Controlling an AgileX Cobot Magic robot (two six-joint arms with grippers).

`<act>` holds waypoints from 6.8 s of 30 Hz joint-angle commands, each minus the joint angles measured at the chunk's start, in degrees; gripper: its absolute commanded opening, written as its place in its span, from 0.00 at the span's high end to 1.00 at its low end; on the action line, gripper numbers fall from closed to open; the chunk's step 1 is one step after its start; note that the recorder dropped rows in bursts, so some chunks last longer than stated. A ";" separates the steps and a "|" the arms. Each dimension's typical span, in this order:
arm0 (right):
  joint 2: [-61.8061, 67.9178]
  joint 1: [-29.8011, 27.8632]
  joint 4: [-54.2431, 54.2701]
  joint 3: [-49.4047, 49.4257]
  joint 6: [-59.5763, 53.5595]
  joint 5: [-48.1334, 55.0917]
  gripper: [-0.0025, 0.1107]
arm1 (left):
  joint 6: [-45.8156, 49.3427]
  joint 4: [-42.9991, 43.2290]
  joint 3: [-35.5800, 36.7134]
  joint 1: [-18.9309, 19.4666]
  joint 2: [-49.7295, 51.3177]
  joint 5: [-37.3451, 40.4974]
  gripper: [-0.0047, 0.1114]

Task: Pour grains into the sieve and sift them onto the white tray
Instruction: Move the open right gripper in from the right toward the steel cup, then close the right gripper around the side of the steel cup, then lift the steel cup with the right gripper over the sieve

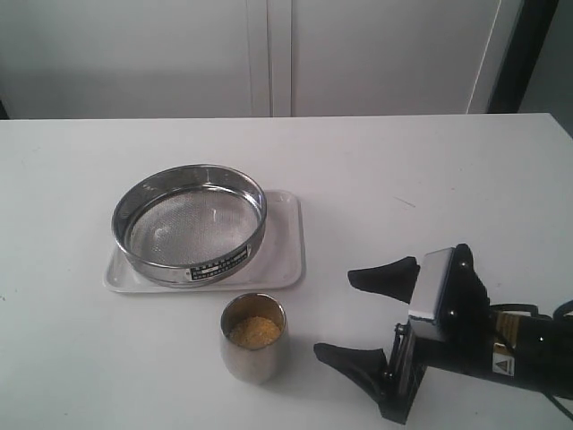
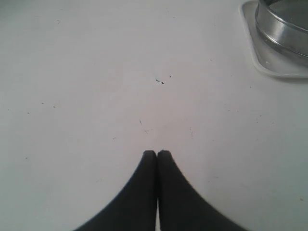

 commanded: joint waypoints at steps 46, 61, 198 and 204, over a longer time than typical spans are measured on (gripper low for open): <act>6.06 9.59 -0.62 -9.64 -4.50 4.76 0.21 | -0.53 -0.23 0.60 0.00 -0.15 0.50 0.96; 6.06 13.70 0.47 -11.16 -3.89 11.67 0.21 | -0.53 -0.23 0.60 0.00 -0.15 0.50 0.96; 1.93 19.70 6.54 -32.98 28.43 20.15 0.98 | -0.53 -0.23 0.60 0.00 -0.15 0.50 0.96; 1.93 19.70 3.29 -35.81 33.09 26.84 0.98 | -0.53 -0.23 0.60 0.00 -0.15 0.50 0.96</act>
